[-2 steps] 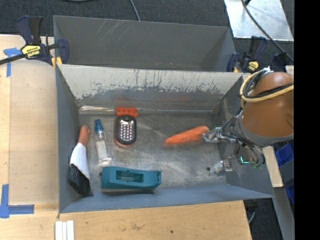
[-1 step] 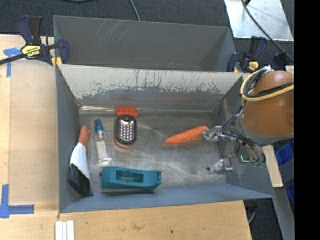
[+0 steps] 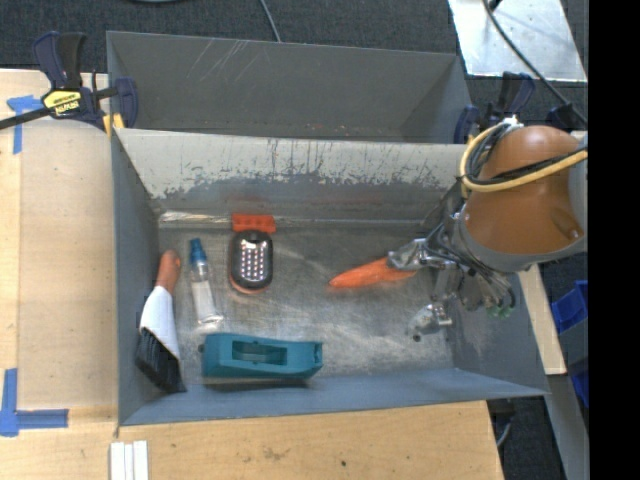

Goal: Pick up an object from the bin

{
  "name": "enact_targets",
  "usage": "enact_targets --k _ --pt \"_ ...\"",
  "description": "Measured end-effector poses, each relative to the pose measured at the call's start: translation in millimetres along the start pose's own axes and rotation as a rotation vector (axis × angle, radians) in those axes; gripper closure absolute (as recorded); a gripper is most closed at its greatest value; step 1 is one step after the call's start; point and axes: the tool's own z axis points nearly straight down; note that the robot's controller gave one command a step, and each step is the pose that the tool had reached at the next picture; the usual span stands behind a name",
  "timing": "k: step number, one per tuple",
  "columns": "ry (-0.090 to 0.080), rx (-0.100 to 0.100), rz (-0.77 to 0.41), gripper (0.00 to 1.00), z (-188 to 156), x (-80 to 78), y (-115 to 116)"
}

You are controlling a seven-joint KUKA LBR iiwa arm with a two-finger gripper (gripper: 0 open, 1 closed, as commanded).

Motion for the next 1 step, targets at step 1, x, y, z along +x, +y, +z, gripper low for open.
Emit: enact_targets --k 1 --pt "-0.002 -0.002 0.097 1.0 50.2 -50.8 -13.3"
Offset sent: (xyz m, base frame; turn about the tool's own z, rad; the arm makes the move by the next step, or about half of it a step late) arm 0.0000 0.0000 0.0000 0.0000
